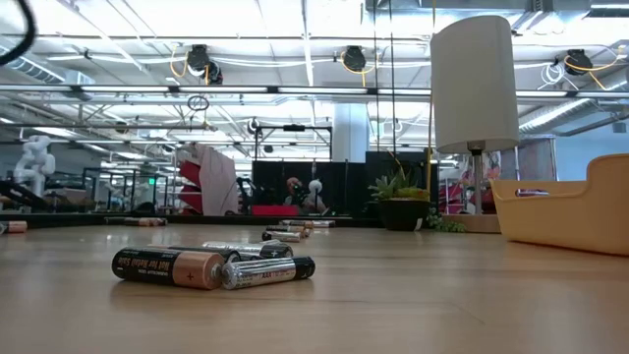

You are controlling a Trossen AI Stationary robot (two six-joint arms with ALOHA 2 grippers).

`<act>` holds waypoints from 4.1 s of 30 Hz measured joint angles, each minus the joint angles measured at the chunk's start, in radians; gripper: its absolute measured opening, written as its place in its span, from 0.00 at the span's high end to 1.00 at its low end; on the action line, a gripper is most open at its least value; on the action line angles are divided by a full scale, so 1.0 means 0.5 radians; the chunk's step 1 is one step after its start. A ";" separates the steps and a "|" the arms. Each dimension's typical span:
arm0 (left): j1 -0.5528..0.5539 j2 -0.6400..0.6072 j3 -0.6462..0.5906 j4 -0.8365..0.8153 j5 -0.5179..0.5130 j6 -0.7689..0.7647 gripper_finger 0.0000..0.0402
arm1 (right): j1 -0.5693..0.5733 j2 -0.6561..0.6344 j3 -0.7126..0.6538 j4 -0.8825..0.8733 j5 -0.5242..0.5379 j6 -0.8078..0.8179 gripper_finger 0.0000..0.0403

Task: Sort batteries
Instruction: Put the brown battery into the yellow bin

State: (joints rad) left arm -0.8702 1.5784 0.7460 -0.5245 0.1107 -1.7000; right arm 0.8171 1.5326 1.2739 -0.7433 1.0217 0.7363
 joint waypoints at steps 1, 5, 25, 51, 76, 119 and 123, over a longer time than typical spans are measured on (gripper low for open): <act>0.016 -0.001 0.000 0.001 -0.007 0.040 0.89 | -0.013 0.000 0.000 0.000 0.000 0.007 0.67; 0.084 -0.031 -0.002 0.010 -0.080 0.206 0.89 | -0.056 0.000 -0.100 0.158 -0.007 -0.049 0.67; 0.285 -0.275 -0.010 1.527 -1.517 2.536 0.87 | -0.596 0.120 -1.266 3.549 -1.133 -1.112 0.66; 0.623 -0.190 -0.007 2.084 -1.154 3.012 0.87 | -0.780 0.556 -0.770 3.490 -1.327 -1.296 0.35; 0.740 -0.175 -0.005 2.148 -1.110 3.015 0.86 | -0.862 0.552 -0.771 3.497 -1.378 -1.344 0.92; 0.811 -0.506 -0.034 0.654 -1.134 2.489 0.49 | -0.612 -0.133 -0.771 -0.726 -1.215 1.451 0.92; 0.908 -0.506 -0.035 0.532 -1.054 2.542 0.49 | -0.646 -0.079 -0.771 -0.737 -1.352 1.453 0.90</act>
State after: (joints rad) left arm -0.4162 1.3254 0.7287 -0.2583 -0.4162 -0.4292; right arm 0.4941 1.4930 0.8883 -1.1118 0.3455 1.4630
